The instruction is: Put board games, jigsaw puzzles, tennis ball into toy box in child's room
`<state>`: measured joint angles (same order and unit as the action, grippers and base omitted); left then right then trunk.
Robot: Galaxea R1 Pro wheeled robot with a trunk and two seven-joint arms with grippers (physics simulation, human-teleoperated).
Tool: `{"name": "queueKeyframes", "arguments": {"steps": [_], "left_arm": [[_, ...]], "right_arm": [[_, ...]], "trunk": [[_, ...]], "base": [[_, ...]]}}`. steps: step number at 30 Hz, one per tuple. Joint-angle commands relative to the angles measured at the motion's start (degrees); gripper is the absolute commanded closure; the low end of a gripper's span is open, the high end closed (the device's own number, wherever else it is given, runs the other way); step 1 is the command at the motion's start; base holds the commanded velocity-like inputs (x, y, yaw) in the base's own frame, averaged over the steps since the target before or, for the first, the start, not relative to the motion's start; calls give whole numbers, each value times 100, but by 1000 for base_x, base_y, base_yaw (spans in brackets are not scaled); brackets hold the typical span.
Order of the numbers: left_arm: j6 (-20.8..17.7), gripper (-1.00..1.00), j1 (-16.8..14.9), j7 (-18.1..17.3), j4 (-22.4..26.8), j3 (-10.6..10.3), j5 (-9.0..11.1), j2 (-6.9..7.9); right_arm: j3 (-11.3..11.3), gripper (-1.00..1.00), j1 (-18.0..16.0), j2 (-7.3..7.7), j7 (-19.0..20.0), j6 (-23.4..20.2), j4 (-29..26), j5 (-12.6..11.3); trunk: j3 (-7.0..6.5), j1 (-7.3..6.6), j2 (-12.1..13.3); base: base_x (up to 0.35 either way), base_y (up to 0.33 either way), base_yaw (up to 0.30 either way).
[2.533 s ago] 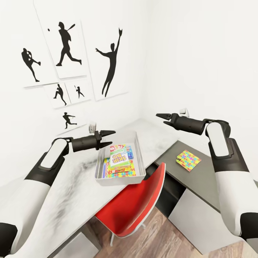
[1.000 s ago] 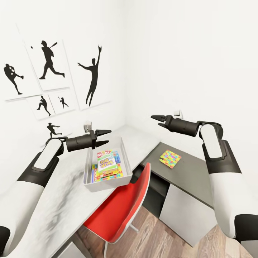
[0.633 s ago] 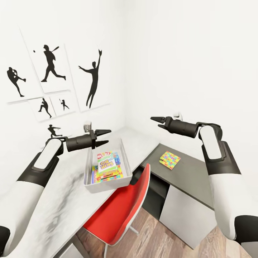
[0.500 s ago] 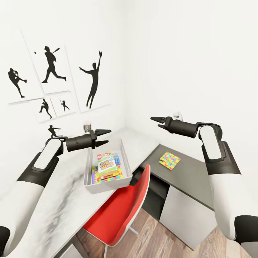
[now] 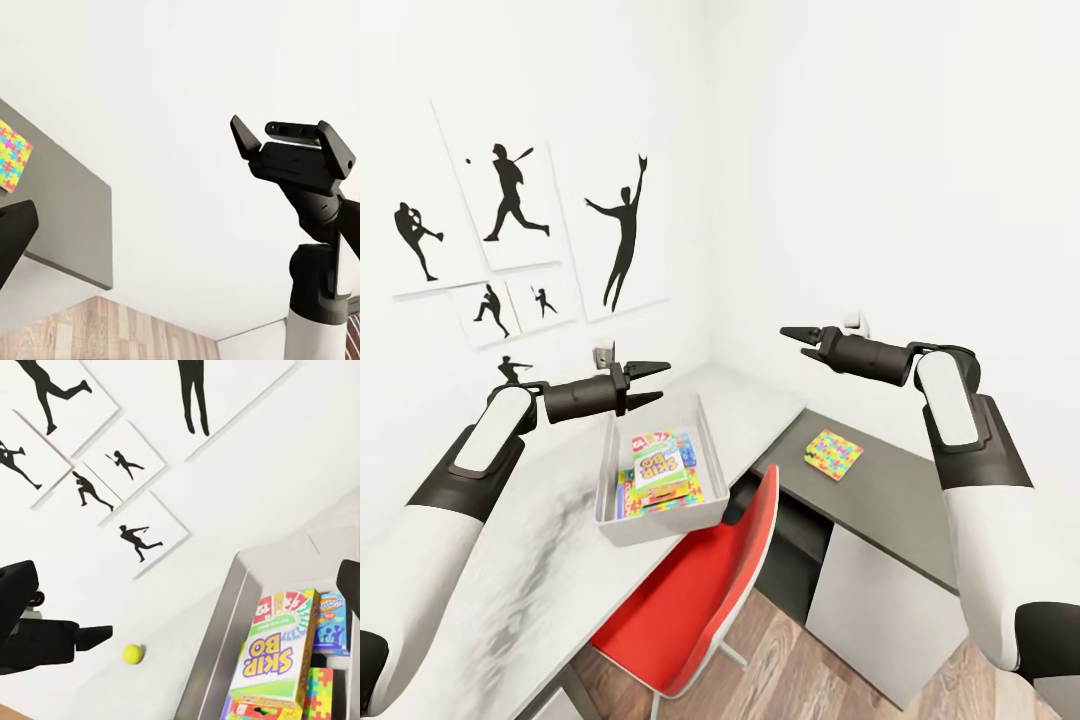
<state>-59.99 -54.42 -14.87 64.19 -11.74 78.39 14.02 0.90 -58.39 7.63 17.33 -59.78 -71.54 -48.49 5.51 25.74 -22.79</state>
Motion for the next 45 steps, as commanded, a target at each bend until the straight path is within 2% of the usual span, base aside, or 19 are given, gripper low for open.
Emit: {"name": "queueKeyframes", "arguments": {"steps": [1,16,45], "left_arm": [[-1,-100,-7,-60,-3,-9,-52,4],[-1,-100,-7,-60,-3,-5,-52,4],[-1,-100,-7,-61,-3,-4,-52,4]], "right_arm": [[10,-100,-5,-1,60,-22,1,59],[19,-100,71,1,60,-22,0,61],[57,-100,91,-3,60,-22,57,64]], "trunk": [[4,4,-12],[-120,4,-12],[-128,4,-12]], "base": [[0,0,0],[0,0,0],[0,0,0]]}}
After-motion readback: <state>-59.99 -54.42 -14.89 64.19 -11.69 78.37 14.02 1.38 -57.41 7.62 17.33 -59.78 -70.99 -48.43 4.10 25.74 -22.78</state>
